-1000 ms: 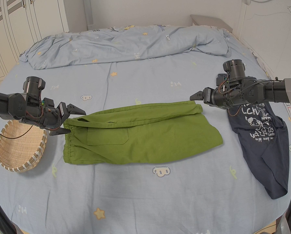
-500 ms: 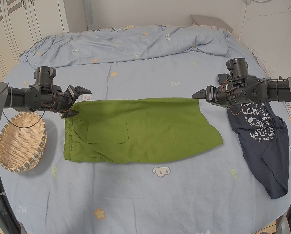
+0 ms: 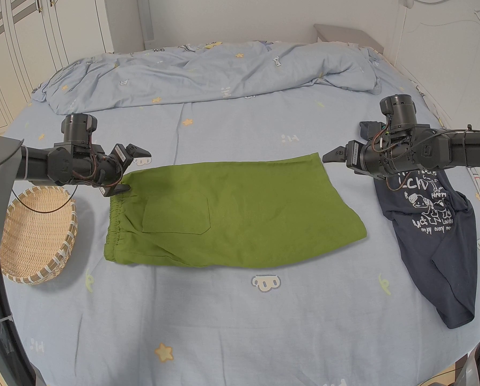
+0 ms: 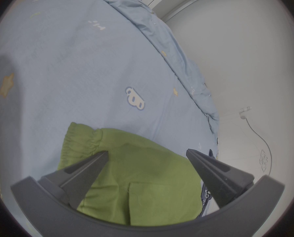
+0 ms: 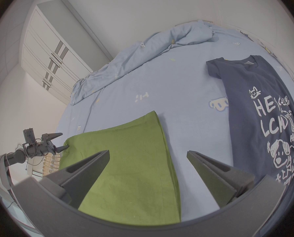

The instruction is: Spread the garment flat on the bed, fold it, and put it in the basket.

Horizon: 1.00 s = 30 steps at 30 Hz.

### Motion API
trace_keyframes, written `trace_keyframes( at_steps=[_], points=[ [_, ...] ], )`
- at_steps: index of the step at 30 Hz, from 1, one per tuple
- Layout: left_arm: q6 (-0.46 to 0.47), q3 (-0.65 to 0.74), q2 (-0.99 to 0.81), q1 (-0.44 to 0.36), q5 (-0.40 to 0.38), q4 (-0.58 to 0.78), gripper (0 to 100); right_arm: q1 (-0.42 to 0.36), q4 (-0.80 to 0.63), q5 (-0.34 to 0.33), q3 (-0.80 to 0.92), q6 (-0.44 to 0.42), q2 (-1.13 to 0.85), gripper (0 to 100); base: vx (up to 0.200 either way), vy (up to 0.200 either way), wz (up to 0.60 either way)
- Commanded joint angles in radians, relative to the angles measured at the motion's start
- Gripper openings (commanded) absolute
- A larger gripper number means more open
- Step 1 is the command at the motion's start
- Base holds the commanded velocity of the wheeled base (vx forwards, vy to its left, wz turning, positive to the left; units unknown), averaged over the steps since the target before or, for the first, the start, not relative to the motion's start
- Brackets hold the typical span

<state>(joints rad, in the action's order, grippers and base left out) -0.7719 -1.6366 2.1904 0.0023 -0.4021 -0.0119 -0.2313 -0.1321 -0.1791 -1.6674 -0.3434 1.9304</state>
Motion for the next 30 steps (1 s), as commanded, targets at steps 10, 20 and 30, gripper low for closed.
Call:
trace_keyframes(
  at_steps=[10,20,30],
  points=[
    [0.140,0.560,-0.379,0.010,0.002,-0.117,100,0.073,0.002,-0.149,0.249,-0.092,-0.222,100,0.000,0.000,0.00],
    [0.275,0.701,-0.368,0.041,0.020,-0.235,100,0.069,0.000,-0.172,0.327,-0.088,-0.281,100,0.000,0.000,0.00],
    [0.307,0.693,-0.299,0.041,0.043,-0.238,100,0.053,0.000,-0.171,0.336,-0.085,-0.278,100,0.000,0.000,0.00]
  ],
)
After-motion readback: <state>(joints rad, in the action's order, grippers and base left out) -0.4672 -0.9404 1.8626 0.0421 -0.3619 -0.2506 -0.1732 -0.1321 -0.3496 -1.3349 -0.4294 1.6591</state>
